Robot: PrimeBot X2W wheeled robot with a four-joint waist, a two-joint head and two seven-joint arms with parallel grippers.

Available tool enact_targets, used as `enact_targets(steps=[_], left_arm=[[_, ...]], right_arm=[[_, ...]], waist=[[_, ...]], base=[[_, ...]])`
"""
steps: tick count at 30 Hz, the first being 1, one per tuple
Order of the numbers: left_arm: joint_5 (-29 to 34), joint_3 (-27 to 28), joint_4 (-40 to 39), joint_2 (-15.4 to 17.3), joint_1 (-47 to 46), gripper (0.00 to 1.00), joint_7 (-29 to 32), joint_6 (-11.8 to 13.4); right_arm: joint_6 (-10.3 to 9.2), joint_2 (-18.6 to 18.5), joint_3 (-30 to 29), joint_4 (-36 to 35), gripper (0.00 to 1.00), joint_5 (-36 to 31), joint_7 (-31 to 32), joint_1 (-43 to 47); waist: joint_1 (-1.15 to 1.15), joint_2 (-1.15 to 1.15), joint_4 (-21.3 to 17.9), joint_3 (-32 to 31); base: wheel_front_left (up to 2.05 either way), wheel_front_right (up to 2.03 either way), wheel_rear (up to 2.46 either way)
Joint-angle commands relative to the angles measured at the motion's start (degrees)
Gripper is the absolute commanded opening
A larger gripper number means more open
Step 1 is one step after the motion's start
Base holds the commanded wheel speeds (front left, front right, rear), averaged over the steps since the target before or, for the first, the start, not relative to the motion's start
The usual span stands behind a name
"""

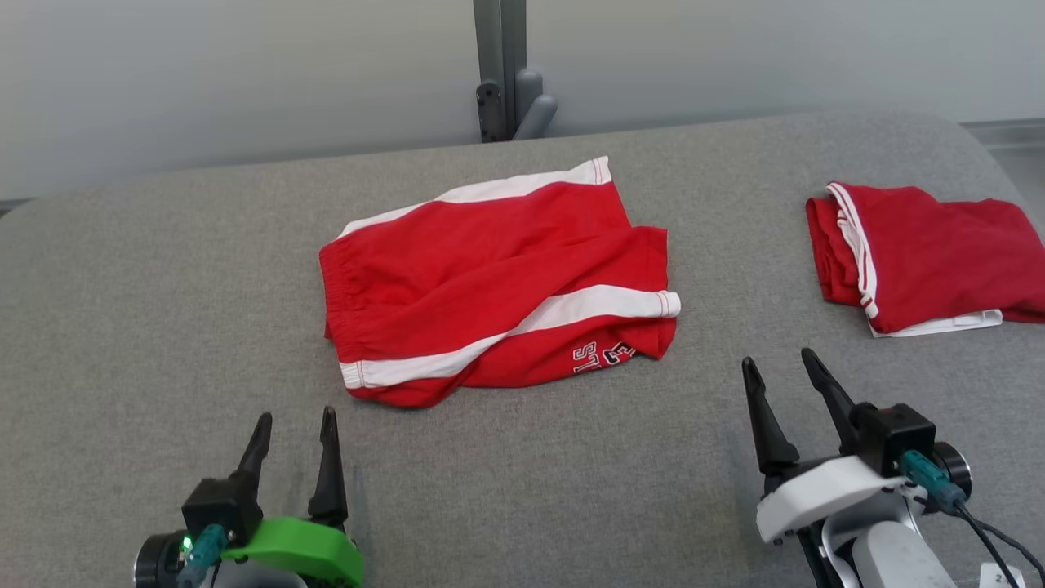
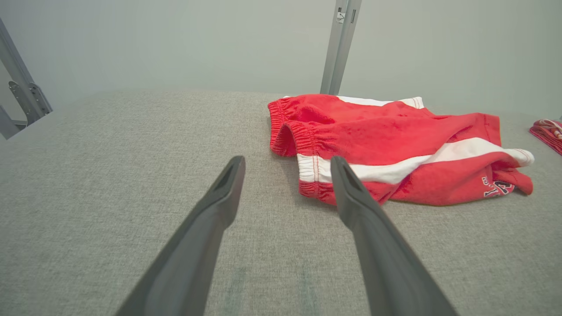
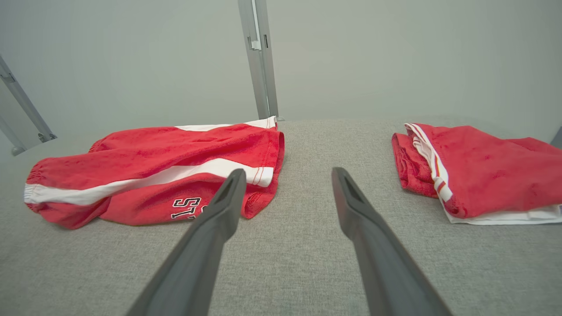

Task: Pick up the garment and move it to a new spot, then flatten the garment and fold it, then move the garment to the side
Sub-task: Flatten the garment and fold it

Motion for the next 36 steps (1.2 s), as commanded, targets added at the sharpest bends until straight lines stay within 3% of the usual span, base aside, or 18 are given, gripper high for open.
enact_targets(steps=[1, 9, 15, 32, 33, 34, 35, 36], left_arm=[[-0.7, 0.4, 0.6, 0.2, -2.0, 1.0, 0.0, -0.6], [-4.2, -0.2, 6.8, 0.2, -10.9, 1.0, 0.0, -4.8], [-5.9, -0.8, 9.8, 0.2, -14.5, 1.0, 0.0, -6.5], [-11.9, -5.6, 7.8, 0.2, -16.2, 1.0, 0.0, -7.1], [-11.9, -5.6, 7.6, 0.2, -16.1, 0.91, 0.0, -7.1], [-11.9, -5.6, 7.4, 0.2, -15.9, 0.62, 0.0, -7.1], [-11.8, -5.7, 7.2, 0.2, -15.8, 0.46, 0.0, -7.1], [-11.8, -5.7, 7.0, 0.2, -15.8, 0.39, 0.0, -7.1]], right_arm=[[-0.07, -0.1, 0.5, 0.5, 1.0, 0.6, -0.2, -1.6], [-0.07, -0.1, 2.1, 1.3, 1.0, 0.2, -0.2, -8.2], [-0.08, -0.1, 2.6, 1.7, 1.0, 0.4, -0.2, -9.9], [-0.08, -0.1, 2.7, 3.7, 1.0, 0.8, -0.2, -13.8], [-0.07, -0.1, 2.7, 3.8, 1.0, 0.8, -0.2, -13.8], [-0.07, -0.1, 2.6, 3.9, 1.0, 0.8, -0.2, -14.0], [-0.07, -0.1, 2.5, 3.9, 1.0, 0.7, -0.2, -14.3], [-0.07, -0.1, 2.5, 3.9, 1.0, 0.7, -0.2, -14.4]], waist=[[0.0, 0.0, 0.6, 4.1], [0.0, 0.0, 1.4, 10.5], [0.0, 0.0, 1.7, 13.0], [0.0, 0.0, 2.1, 16.6], [0.0, 0.0, 2.1, 16.8], [0.0, 0.0, 2.1, 16.9], [0.0, 0.0, 2.2, 17.0], [0.0, 0.0, 2.2, 17.1]], base=[[0.0, 0.0, 0.0], [0.0, 0.0, 0.0], [0.0, 0.0, 0.0], [0.0, 0.0, 0.0], [0.0, 0.0, 0.0], [0.0, 0.0, 0.0], [0.0, 0.0, 0.0], [0.0, 0.0, 0.0]])
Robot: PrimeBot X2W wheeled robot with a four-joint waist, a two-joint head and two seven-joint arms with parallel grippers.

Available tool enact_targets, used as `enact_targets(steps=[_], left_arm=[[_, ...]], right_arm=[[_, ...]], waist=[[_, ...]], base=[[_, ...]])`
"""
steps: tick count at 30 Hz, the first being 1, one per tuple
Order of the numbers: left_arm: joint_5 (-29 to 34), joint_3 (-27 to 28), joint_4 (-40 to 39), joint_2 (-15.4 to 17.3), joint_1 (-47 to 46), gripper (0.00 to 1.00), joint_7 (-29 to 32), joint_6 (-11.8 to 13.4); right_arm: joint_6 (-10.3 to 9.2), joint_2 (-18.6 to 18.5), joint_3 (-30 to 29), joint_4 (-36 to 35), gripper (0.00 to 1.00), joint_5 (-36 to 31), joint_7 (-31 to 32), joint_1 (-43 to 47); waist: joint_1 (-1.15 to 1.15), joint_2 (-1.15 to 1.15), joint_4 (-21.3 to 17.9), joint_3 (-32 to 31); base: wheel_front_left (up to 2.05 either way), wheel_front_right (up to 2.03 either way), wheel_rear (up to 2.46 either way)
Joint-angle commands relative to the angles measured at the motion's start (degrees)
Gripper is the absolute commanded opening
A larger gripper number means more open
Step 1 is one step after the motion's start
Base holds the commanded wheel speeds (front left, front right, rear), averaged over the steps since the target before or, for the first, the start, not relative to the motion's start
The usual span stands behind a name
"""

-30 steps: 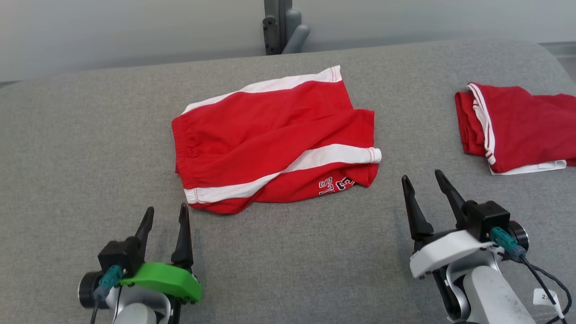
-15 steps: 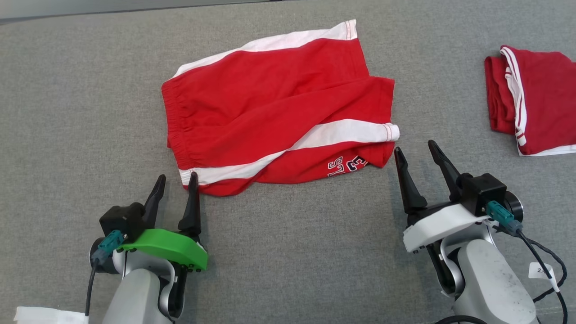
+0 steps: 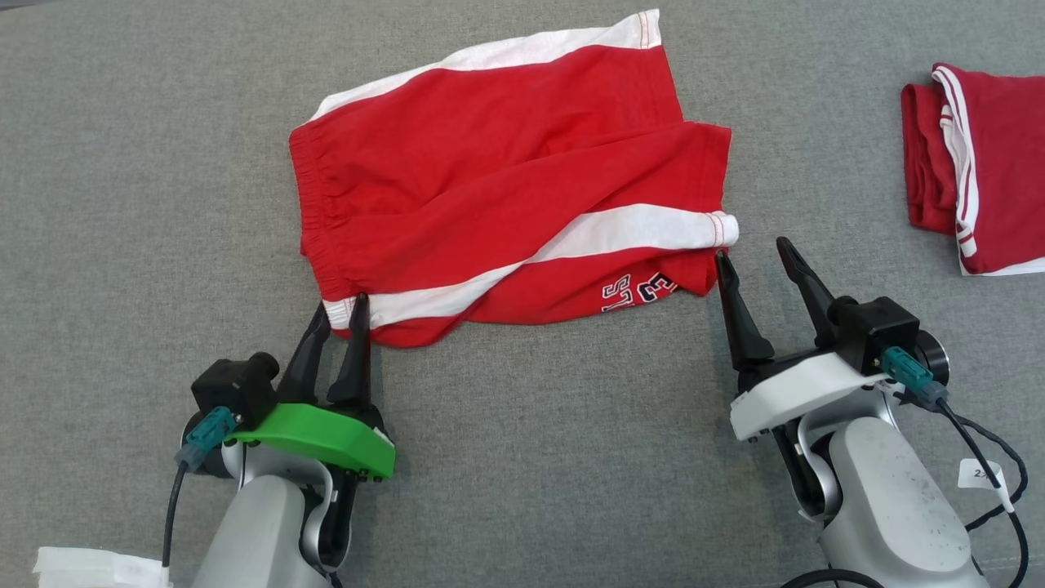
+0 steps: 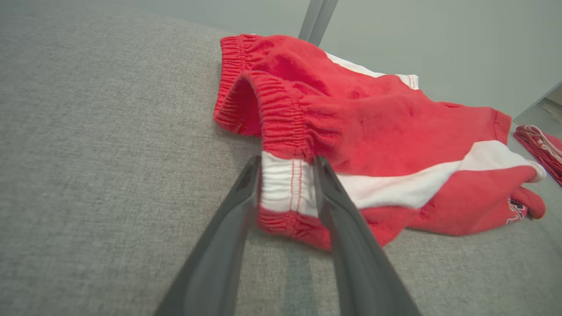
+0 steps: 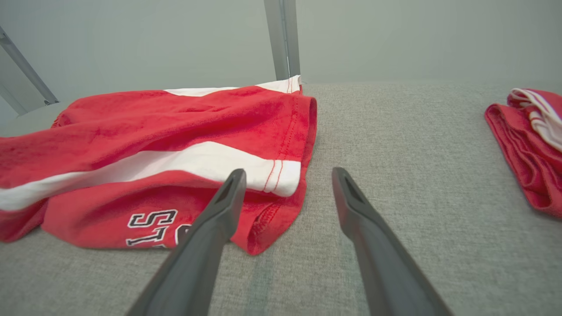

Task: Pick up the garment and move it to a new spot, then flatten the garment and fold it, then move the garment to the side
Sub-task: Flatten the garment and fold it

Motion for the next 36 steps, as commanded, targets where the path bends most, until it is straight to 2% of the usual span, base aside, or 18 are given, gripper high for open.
enact_targets(steps=[1, 2, 4, 14, 26, 29, 31, 32, 34, 36], left_arm=[[0.0, -0.1, -0.4, 0.2, 0.2, 0.25, 0.0, -0.1], [0.0, -0.3, -0.4, 0.2, 0.2, 0.14, 0.0, -0.1], [0.0, -0.5, -0.5, 0.2, 0.2, 0.0, 0.0, -0.1], [1.1, -0.2, -2.0, 0.3, 0.3, 0.0, 0.0, -0.1], [2.1, 0.2, -2.8, 0.3, 0.1, 0.0, 0.0, -0.1], [2.0, 0.1, -2.8, 0.3, 0.2, 0.0, 0.0, -0.1], [2.0, -0.2, -2.9, 0.3, 0.2, 0.0, 0.0, -0.1], [2.0, -0.3, -2.9, 0.3, 0.2, 0.0, 0.0, -0.1], [2.1, -0.4, -2.9, 0.3, 0.2, 0.0, 0.0, -0.1], [2.1, -0.4, -2.9, 0.3, 0.3, 0.0, 0.0, -0.1]], right_arm=[[-0.07, -0.2, -0.2, 0.1, 1.0, 0.3, -0.2, -0.9], [-0.07, -0.2, -0.2, 0.0, 1.0, 0.3, -0.2, -0.9], [-0.07, -0.2, -0.1, 0.0, 1.0, 0.3, -0.2, -1.0], [-0.07, -0.2, 0.7, 2.7, 1.0, 2.2, -0.2, -3.1], [-0.07, -0.2, 1.4, 8.0, 1.0, 11.1, -0.2, -6.8], [-0.07, -0.2, 2.1, 8.6, 0.91, 11.8, -0.2, -7.4], [-0.07, -0.2, 2.7, 8.9, 0.67, 12.5, -0.2, -7.6], [-0.07, -0.2, 3.0, 8.9, 0.63, 13.0, -0.2, -7.8], [-0.07, -0.2, 3.4, 9.2, 0.5, 13.8, -0.2, -8.0], [-0.07, -0.3, 3.6, 9.3, 0.49, 14.5, -0.2, -8.2]], waist=[[-0.01, 0.0, 0.1, 0.3], [-0.01, 0.0, 0.1, 0.3], [-0.01, 0.0, 0.2, 0.5], [-0.01, 0.0, 1.1, 1.5], [-0.01, 0.0, 1.8, 2.5], [-0.01, 0.0, 1.9, 2.5], [-0.01, 0.0, 1.9, 2.5], [-0.01, 0.0, 2.0, 2.5], [-0.01, 0.0, 2.0, 2.4], [-0.01, 0.0, 2.0, 2.3]], base=[[0.0, 0.0, 0.0], [0.0, 0.0, 0.0], [0.0, 0.0, 0.0], [0.0, 0.0, 0.0], [0.0, 0.0, 0.0], [0.0, 0.0, 0.0], [0.0, 0.0, 0.0], [0.0, 0.0, 0.0], [0.0, 0.0, 0.0], [0.0, 0.0, 0.0]])
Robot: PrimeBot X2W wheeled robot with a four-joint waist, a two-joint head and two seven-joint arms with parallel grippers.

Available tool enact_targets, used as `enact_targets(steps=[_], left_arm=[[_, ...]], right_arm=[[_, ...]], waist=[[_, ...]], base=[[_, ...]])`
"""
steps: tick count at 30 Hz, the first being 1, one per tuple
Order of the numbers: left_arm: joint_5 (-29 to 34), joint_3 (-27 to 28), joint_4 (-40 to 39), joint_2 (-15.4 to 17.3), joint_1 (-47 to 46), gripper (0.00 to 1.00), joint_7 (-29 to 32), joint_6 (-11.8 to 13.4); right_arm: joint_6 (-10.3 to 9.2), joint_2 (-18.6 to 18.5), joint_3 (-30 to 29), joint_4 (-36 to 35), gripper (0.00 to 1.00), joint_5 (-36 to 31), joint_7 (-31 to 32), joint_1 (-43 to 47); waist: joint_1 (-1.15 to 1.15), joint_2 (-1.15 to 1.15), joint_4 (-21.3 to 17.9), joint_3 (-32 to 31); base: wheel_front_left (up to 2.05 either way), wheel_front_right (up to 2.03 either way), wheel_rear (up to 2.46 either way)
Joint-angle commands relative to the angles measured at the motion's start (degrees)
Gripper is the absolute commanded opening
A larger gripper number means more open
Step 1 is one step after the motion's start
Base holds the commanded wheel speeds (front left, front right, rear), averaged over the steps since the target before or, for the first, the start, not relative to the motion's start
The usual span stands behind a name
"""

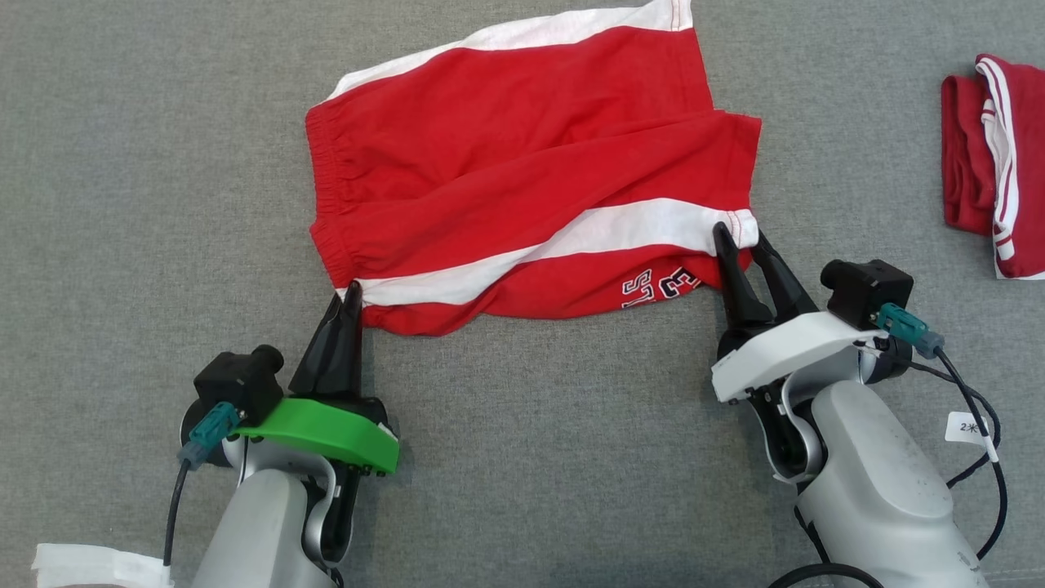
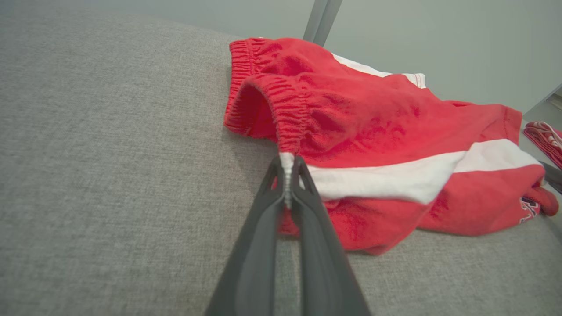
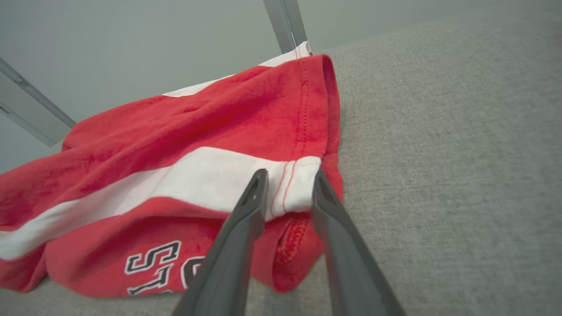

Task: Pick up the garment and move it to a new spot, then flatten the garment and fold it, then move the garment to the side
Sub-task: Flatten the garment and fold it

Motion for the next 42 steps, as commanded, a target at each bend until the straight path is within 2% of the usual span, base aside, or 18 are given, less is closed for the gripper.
enact_targets(steps=[1, 4, 6, 7, 8, 14, 19, 23, 30, 34, 38, 42], left_arm=[[0.3, -0.1, -0.2, 0.3, 0.3, 0.0, 0.0, -0.1], [0.4, -0.1, -0.1, 0.2, 0.4, 0.0, 0.0, -0.1], [0.5, -0.1, -0.1, 0.2, 0.5, 0.0, 0.0, -0.1], [0.6, 0.0, -0.1, 0.2, 0.5, 0.0, 0.0, -0.1], [0.6, 0.1, 0.0, 0.2, 0.5, 0.0, 0.0, -0.1], [0.6, 0.3, -1.8, 0.3, 0.6, 0.0, 0.0, -0.1], [-1.1, -0.3, -7.9, 2.4, -1.5, 0.0, 0.0, -0.1], [-2.4, -2.4, -12.2, 6.0, -4.3, 0.0, 0.0, 0.0], [-8.1, -7.0, -14.6, 16.9, -16.3, 0.0, 0.0, 0.0], [-13.4, -8.5, -17.0, 21.2, -22.8, 0.0, 1.1, 0.0], [-16.5, -8.2, -18.4, 24.4, -27.2, 0.0, 4.3, 0.0], [-17.7, -9.4, -17.7, 25.7, -31.6, 0.0, 7.3, 0.0]], right_arm=[[-0.07, -0.3, 0.2, 0.2, 0.48, 0.6, -0.2, -0.8], [-0.07, -0.4, 0.4, 0.7, 0.46, 1.7, -0.2, -0.9], [-0.07, -0.5, 0.8, 1.0, 0.38, 2.0, -0.2, -1.1], [-0.07, -0.5, 0.7, 1.1, 0.26, 2.6, -0.2, -1.3], [-0.07, -0.5, 0.2, 0.6, 0.0, 2.8, -0.2, -2.0], [-0.07, -0.4, -0.8, -2.5, 0.0, 4.0, -0.2, -0.6], [-0.06, -0.3, -1.9, -6.8, 0.0, 5.9, -0.2, -0.4], [-0.06, -0.8, -2.2, -9.7, 0.0, 7.4, -0.2, -2.6], [-0.05, -5.1, -2.4, -14.7, 0.0, 10.6, -0.2, -10.2], [-0.06, -7.5, -2.6, -15.7, 0.0, 12.6, -0.2, -13.8], [-0.08, -9.8, -2.8, -16.9, 0.0, 13.5, 2.1, -17.5], [-0.09, -11.7, -2.7, -16.8, 0.0, 11.8, 4.3, -22.2]], waist=[[0.0, 0.0, 0.0, -0.1], [0.0, 0.0, 0.0, -0.2], [0.0, 0.0, -0.1, -0.3], [0.0, 0.0, -0.1, -0.3], [0.0, 0.0, -0.1, -0.3], [0.0, 0.0, -0.5, -3.4], [0.0, 0.0, -0.7, -8.5], [0.0, 0.0, -0.9, -11.3], [0.0, 0.0, -1.4, -17.3], [0.0, 0.0, -1.7, -20.8], [0.0, 0.0, -2.0, -19.0], [0.0, 0.0, -2.2, -13.8]], base=[[0.0, 0.0, 0.0], [0.0, 0.0, 0.0], [0.0, 0.0, 0.0], [0.0, 0.0, 0.0], [0.0, 0.0, 0.0], [0.0, 0.0, 0.0], [0.0, 0.0, 0.0], [0.0, 0.0, 0.0], [0.0, 0.0, 0.0], [0.0, 0.0, 0.0], [0.0, 0.0, 0.0], [0.0, 0.0, 0.0]])
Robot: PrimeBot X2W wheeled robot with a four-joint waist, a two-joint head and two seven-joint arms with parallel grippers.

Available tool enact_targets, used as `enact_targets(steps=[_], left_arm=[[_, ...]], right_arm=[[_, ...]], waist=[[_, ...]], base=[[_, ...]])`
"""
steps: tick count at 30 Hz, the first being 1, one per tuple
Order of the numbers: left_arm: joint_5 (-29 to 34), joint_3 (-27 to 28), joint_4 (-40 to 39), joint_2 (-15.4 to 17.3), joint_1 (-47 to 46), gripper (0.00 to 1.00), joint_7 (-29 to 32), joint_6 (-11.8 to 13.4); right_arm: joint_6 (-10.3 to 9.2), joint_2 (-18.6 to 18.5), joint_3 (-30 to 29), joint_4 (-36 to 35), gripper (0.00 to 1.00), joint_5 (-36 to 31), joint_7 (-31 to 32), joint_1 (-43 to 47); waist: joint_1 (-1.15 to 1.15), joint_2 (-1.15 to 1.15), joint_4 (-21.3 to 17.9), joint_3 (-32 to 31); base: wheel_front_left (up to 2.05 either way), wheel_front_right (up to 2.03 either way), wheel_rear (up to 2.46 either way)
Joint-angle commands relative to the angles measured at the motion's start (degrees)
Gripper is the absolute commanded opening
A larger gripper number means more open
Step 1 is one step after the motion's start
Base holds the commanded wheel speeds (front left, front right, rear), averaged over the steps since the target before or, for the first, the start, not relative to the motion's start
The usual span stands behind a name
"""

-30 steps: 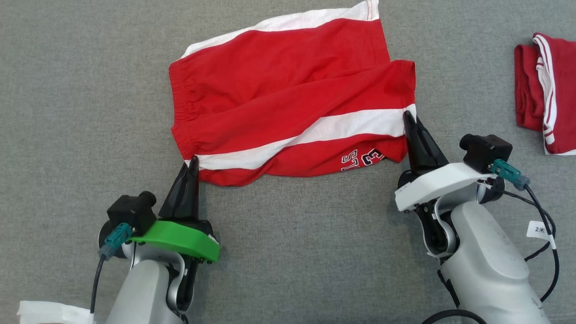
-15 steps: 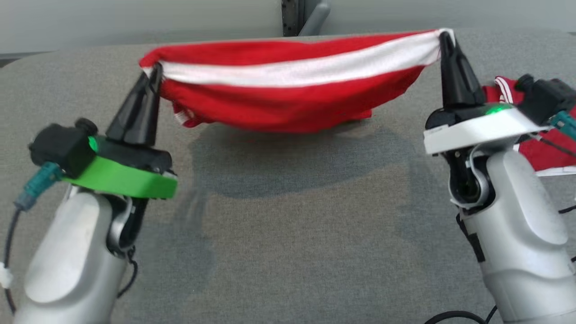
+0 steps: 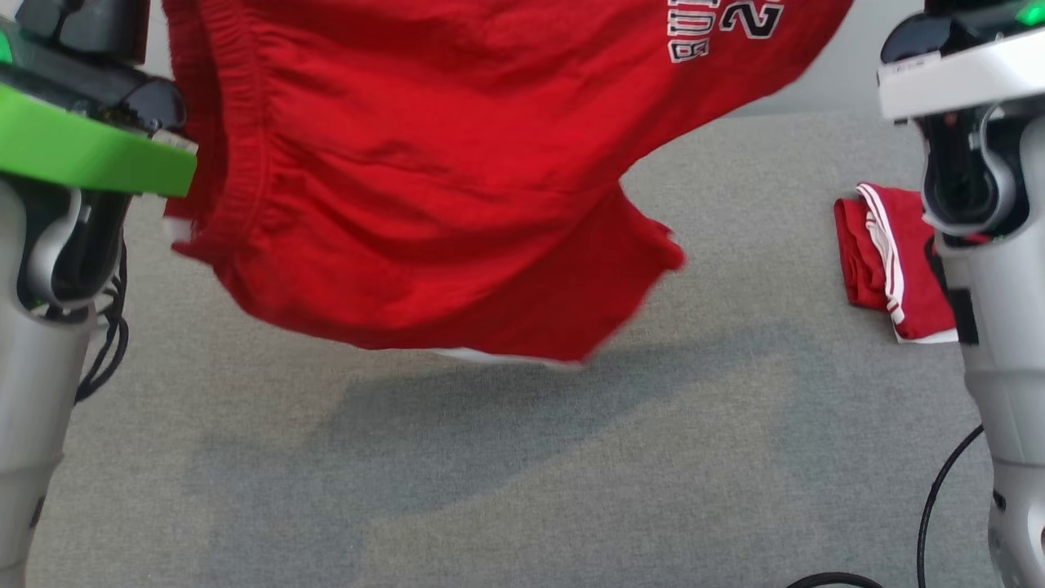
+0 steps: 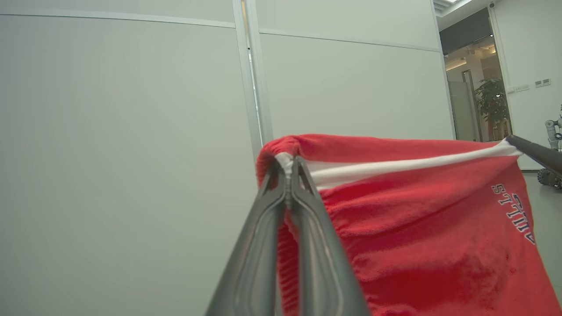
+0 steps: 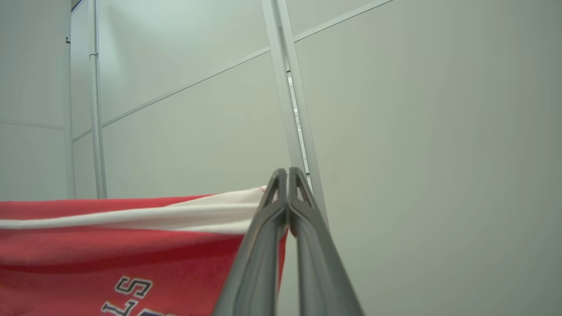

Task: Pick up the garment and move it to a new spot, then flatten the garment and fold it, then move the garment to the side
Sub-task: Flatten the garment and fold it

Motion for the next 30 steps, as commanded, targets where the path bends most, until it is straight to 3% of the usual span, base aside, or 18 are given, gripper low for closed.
enact_targets(steps=[1, 4, 10, 18, 22, 26, 30], left_arm=[[-0.3, -0.8, 1.0, 0.6, -2.5, 0.0, 0.8, 0.2], [0.0, -3.4, 3.5, 0.0, -6.6, 0.0, 1.4, 0.2], [1.7, -6.7, 17.1, -2.5, -18.9, 0.0, 1.1, 0.2], [4.1, -11.9, 29.1, -4.6, -35.5, 0.0, -5.9, 0.2], [1.6, -13.3, 32.3, -5.0, -34.4, 0.0, -6.9, 0.2], [-3.6, -15.8, 33.0, -5.7, -29.1, 0.0, -7.0, 0.2], [-10.5, -21.0, 32.3, -4.1, -20.4, 0.0, -7.1, 0.2]], right_arm=[[-0.11, -0.4, 0.2, 1.2, 0.0, -0.9, 1.1, -2.5], [-0.1, -0.1, 0.9, 4.6, 0.0, -2.4, 2.6, -7.8], [-0.11, 0.2, 1.5, 15.6, 0.0, -7.9, 1.3, -21.7], [-0.12, 0.2, -3.2, 26.5, 0.0, -18.1, -3.7, -39.4], [-0.13, 1.1, -3.8, 25.7, 0.0, -17.8, -3.9, -38.6], [-0.12, 1.5, -0.4, 25.9, 0.0, -14.8, -3.9, -32.9], [-0.11, 0.3, 6.5, 26.5, 0.0, -8.8, -4.0, -22.7]], waist=[[0.0, 0.0, -0.5, 6.2], [0.0, 0.0, -0.6, 11.4], [0.0, 0.0, -0.7, 20.1], [0.0, 0.0, -1.3, 23.9], [0.0, 0.0, -2.4, 24.3], [0.0, 0.0, -3.2, 24.4], [0.0, 0.0, -4.0, 24.1]], base=[[0.0, 0.0, 0.0], [0.0, 0.0, 0.0], [0.0, 0.0, 0.0], [0.0, 0.0, 0.0], [0.0, 0.0, 0.0], [0.0, 0.0, 0.0], [0.0, 0.0, 0.0]])
